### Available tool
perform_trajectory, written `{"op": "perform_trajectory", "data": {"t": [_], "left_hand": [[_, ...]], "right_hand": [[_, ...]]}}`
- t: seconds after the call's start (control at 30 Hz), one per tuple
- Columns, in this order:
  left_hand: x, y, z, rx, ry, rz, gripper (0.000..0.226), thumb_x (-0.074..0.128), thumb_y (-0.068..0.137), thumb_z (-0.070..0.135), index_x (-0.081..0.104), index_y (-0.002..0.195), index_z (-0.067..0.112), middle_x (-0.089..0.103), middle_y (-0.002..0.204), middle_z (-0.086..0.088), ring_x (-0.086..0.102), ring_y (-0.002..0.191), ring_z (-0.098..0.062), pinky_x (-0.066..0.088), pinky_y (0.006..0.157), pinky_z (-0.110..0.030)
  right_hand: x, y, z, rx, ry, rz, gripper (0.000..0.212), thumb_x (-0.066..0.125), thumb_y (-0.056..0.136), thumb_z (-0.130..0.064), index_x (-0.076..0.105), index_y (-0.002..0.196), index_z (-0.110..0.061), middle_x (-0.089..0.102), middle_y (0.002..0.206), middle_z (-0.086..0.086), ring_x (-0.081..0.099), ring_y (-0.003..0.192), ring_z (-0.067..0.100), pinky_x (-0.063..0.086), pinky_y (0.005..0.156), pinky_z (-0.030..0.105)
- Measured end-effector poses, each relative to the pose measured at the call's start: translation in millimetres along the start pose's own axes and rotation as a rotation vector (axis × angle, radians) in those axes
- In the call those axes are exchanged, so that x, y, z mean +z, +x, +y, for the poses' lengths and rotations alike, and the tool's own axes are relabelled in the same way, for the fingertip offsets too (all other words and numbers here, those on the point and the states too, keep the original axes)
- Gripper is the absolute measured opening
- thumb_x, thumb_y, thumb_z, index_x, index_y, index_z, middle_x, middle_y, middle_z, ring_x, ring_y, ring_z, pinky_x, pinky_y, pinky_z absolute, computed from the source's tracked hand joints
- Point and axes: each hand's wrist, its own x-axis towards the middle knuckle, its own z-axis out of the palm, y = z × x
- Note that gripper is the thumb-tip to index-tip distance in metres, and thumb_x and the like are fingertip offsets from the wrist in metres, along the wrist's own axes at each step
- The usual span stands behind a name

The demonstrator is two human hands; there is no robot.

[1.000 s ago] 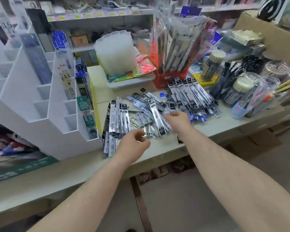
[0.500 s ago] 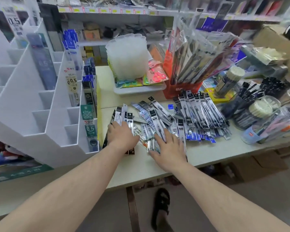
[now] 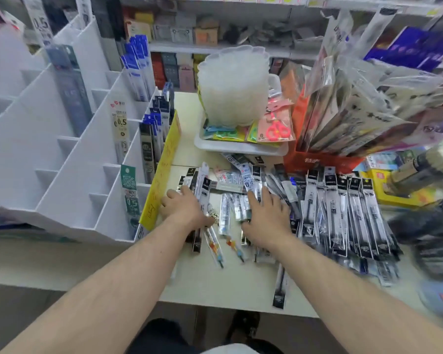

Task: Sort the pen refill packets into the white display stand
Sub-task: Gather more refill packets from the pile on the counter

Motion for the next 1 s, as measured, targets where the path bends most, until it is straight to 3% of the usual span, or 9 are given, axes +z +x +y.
{"op": "perform_trajectory", "data": {"t": [0.2,0.33,0.43,0.5,0.57,0.77,0.87,1.0], "left_hand": [[-7,4,-4,0.027,-0.044,-0.051,0.087,0.079,0.079,0.033,0.024,0.144,0.016,0.03,0.138,-0.02,0.039,0.126,-0.039,0.046,0.096,-0.044],[-2,12,-16,0.089,-0.114,-0.025,0.066,0.063,0.085,0.01,0.028,0.141,0.015,0.036,0.131,-0.02,0.046,0.119,-0.04,0.052,0.092,-0.044],[-5,17,-21,0.101,-0.185,-0.026,0.063,0.066,0.084,0.011,0.031,0.137,0.014,0.041,0.129,-0.019,0.052,0.115,-0.039,0.052,0.088,-0.041],[-5,18,-23,0.115,-0.208,-0.02,0.061,0.068,0.083,0.015,0.034,0.134,0.013,0.045,0.128,-0.019,0.054,0.114,-0.038,0.051,0.087,-0.04],[-4,18,-25,0.133,-0.226,-0.011,0.059,0.069,0.082,0.015,0.036,0.131,0.013,0.047,0.126,-0.019,0.056,0.113,-0.038,0.05,0.085,-0.038],[-6,20,-30,0.177,-0.301,0.015,0.05,0.063,0.081,0.008,0.037,0.124,0.011,0.056,0.113,-0.015,0.06,0.099,-0.034,0.048,0.069,-0.035],[-9,21,-35,0.17,-0.423,-0.003,0.046,0.063,0.08,0.008,0.037,0.118,0.015,0.058,0.094,-0.007,0.06,0.082,-0.027,0.046,0.056,-0.032],[-18,17,-41,0.193,-0.731,-0.03,0.047,0.069,0.074,0.014,0.044,0.111,0.026,0.064,0.091,-0.002,0.066,0.08,-0.025,0.06,0.069,-0.042]], "right_hand": [[-11,7,3,0.097,0.044,0.077,0.075,0.062,0.083,-0.031,0.03,0.15,-0.034,0.016,0.162,0.012,0.016,0.144,0.035,0.017,0.115,0.05],[-1,-16,-31,-0.008,0.152,0.197,0.058,0.056,0.087,-0.028,0.046,0.144,-0.025,0.043,0.138,0.006,0.041,0.122,0.026,0.033,0.1,0.037],[12,-25,-64,-0.091,0.292,0.053,0.054,0.051,0.096,-0.039,0.039,0.148,-0.036,0.044,0.126,0.002,0.048,0.103,0.02,0.043,0.086,0.032],[19,-18,-77,-0.07,0.233,0.006,0.05,0.046,0.097,-0.046,0.041,0.146,-0.037,0.043,0.128,0.006,0.05,0.109,0.025,0.047,0.092,0.039],[21,-11,-82,-0.037,0.124,0.02,0.046,0.042,0.097,-0.05,0.052,0.136,-0.026,0.046,0.129,0.008,0.049,0.114,0.028,0.046,0.096,0.043],[1,-2,-62,0.137,-0.03,0.015,0.043,0.05,0.091,-0.027,0.057,0.129,-0.01,0.05,0.134,0.011,0.05,0.12,0.03,0.042,0.098,0.041],[-4,-3,-58,0.186,0.244,0.054,0.037,0.056,0.09,-0.028,0.062,0.123,-0.014,0.05,0.13,0.003,0.054,0.111,0.025,0.046,0.089,0.036],[-6,-8,-69,0.237,0.795,0.032,0.03,0.065,0.087,-0.02,0.064,0.117,-0.021,0.062,0.114,-0.003,0.058,0.091,0.015,0.047,0.079,0.029]]}}
